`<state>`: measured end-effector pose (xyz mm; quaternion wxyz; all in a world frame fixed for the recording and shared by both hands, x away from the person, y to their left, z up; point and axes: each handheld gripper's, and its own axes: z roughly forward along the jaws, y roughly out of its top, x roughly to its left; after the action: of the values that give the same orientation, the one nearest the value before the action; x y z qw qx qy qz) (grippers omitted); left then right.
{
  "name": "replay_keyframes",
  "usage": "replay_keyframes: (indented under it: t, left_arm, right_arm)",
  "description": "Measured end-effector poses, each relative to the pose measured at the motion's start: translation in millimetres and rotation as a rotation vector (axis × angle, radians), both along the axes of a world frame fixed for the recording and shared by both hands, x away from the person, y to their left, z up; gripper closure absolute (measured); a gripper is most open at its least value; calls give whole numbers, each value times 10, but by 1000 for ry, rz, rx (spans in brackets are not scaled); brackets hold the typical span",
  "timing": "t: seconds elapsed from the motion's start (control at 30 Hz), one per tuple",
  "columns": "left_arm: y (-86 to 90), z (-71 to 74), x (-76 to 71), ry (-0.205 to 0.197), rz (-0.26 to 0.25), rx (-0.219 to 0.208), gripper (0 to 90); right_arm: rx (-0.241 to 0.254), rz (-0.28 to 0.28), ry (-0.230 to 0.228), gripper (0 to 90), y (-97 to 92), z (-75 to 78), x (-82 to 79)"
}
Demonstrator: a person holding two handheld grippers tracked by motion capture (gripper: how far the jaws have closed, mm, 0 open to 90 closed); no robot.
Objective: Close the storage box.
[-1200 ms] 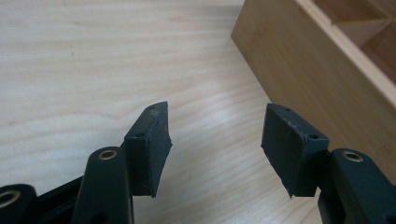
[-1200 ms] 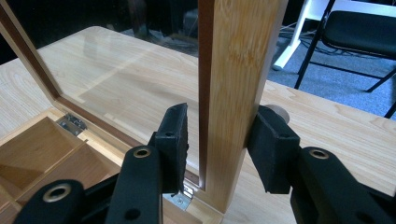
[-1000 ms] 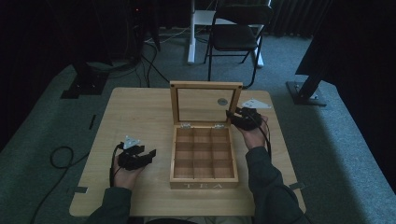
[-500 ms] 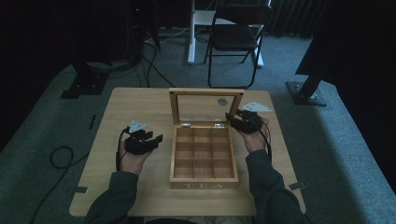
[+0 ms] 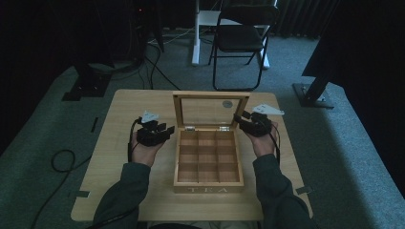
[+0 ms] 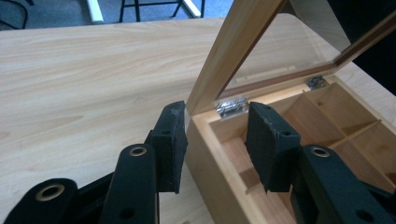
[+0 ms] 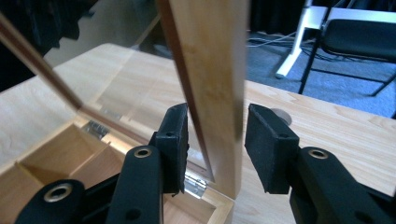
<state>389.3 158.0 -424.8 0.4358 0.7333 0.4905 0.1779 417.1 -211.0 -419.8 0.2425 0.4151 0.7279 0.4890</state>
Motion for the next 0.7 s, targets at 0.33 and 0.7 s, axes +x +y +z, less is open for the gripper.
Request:
replay_keyframes:
  t: [0.33,0.7]
  left_arm:
    - [-103,110,81,-9,-5,5,624]
    - [-138,143,72,-25,-12,3,705]
  right_arm:
    - [-31,-9,-6,561,33,-6,-35]
    - [-50,-15,15,576,19,-66,-103]
